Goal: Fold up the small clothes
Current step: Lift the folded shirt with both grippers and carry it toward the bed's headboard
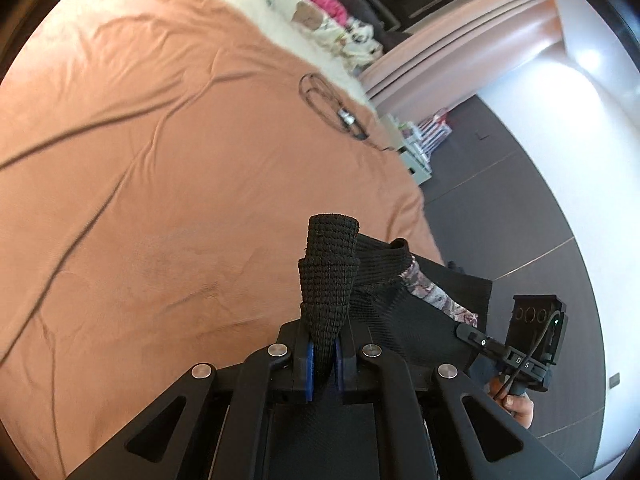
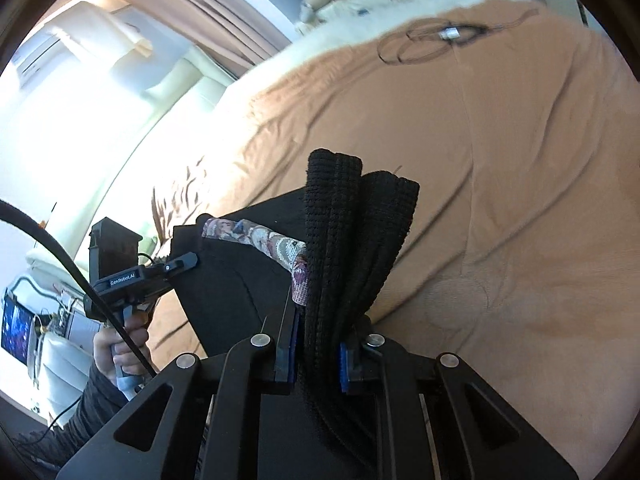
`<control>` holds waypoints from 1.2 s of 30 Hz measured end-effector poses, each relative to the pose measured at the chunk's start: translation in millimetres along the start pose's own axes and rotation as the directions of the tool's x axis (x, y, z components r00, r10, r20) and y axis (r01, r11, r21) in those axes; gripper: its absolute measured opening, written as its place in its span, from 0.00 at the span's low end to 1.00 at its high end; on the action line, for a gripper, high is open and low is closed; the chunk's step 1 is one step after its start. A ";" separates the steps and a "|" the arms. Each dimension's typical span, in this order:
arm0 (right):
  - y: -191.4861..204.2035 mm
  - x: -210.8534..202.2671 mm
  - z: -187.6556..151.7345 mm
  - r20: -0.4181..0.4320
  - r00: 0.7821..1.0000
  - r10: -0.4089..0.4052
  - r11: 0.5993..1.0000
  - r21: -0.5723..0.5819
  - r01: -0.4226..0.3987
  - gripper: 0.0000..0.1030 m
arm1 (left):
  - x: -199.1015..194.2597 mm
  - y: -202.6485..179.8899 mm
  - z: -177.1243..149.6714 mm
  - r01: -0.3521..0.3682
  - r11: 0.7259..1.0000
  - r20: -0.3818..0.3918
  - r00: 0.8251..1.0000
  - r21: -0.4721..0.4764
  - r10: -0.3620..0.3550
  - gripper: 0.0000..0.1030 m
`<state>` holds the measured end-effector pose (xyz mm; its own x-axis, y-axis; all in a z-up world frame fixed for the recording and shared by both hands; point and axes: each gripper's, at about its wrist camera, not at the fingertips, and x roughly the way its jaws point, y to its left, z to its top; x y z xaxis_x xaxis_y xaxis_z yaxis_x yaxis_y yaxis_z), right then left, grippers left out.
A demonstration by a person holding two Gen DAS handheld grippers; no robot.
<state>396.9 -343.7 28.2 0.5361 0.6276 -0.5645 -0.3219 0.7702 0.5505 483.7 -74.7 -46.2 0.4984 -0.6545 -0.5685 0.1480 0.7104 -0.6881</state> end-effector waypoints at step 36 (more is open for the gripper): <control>251.9 -25.9 -49.6 0.055 0.971 0.234 0.880 -0.437 -0.188 0.11 | -389.5 -1.7 -5.5 -0.139 0.987 0.484 0.871 0.077 0.085 0.06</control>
<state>263.3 -160.3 151.0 0.4878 0.7835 -0.3850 -0.7248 0.6093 0.3216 284.6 177.6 173.9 0.8601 -0.3844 -0.3353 0.1426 0.8123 -0.5655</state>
